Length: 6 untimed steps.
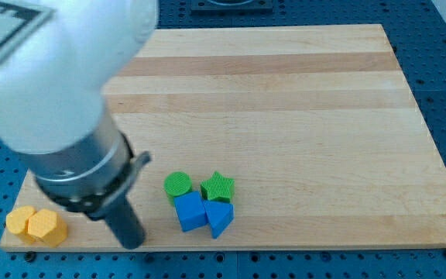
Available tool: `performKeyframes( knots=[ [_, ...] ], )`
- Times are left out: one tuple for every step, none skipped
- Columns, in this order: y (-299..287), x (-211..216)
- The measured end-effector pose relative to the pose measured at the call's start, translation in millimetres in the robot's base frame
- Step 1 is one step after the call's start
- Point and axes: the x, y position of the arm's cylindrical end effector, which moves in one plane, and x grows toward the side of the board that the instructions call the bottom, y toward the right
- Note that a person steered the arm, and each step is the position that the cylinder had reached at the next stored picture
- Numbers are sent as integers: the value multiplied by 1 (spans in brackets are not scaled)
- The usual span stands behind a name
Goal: Move the blue triangle upwards
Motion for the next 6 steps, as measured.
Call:
performKeyframes(
  knots=[
    [59, 0],
    [121, -4],
    [148, -35],
    [152, -54],
    [152, -37],
    [152, -66]
  ],
)
